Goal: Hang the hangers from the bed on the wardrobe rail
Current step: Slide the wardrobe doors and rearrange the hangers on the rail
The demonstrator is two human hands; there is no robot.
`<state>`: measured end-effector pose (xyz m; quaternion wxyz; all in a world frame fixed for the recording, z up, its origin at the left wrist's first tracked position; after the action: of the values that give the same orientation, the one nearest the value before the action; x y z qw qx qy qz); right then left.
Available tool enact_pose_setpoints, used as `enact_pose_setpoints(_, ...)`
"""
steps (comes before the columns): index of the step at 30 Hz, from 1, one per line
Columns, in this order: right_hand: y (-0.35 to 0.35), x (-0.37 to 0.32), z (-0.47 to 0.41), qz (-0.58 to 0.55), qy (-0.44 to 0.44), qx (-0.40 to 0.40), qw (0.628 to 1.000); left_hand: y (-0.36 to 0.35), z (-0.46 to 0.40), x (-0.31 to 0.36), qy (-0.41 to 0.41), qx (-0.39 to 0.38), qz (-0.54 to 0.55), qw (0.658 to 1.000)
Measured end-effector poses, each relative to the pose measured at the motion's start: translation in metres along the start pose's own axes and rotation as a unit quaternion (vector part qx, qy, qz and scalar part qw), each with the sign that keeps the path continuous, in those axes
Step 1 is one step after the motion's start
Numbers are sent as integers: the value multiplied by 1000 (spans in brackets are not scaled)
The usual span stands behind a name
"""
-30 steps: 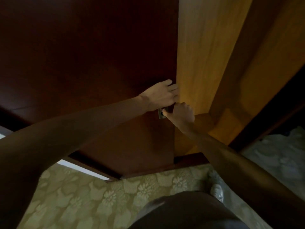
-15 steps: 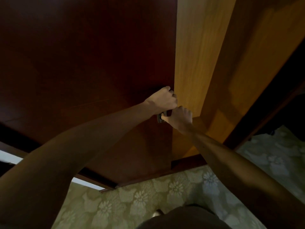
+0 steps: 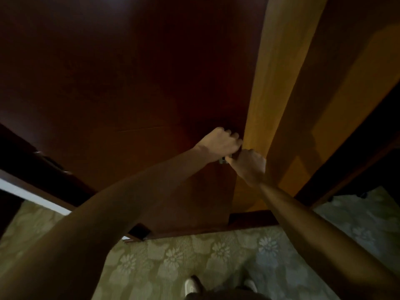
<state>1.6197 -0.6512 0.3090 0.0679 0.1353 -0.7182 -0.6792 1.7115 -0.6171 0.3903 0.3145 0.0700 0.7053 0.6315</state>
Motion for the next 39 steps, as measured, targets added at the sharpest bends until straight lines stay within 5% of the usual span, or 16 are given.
enact_pose_setpoints(5, -26, -11, 14, 10, 60, -26, 998, -20, 78, -17, 136, 17, 53, 989)
enact_pose_setpoints(9, -29, -98, 42, -14, 129, -71, 989, -33, 184, -65, 314, -15, 76, 946)
enact_pose_setpoints(14, -6, -253, 79, -83, 210, -48, 973, -49, 326, -133, 521, 7, 130, 843)
enact_pose_setpoints(19, 19, -413, 103, -105, 249, -8, 963, -63, 448, -191, 670, 94, 221, 703)
enact_pose_setpoints(23, 26, -486, 112, -46, 224, 0, 973, -72, 497, -229, 708, 102, 286, 638)
enact_pose_setpoints(28, 14, -504, 102, 19, 157, 20, 987, -74, 506, -256, 693, 87, 316, 642)
enact_pose_setpoints(39, 21, -510, 92, -2, 129, 14, 992, -83, 512, -272, 677, 194, 377, 602)
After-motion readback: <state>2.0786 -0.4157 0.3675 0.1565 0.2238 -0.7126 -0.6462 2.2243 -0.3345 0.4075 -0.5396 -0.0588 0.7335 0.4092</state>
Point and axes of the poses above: each hand's wrist, its own z-axis away from the middle knuckle, its own y-axis out of the back of the hand, x = y × z, the point moved 5 cm from there along -z, towards the middle knuckle, and after that the axes turned 8 degrees about z, right-handed, at the moved point
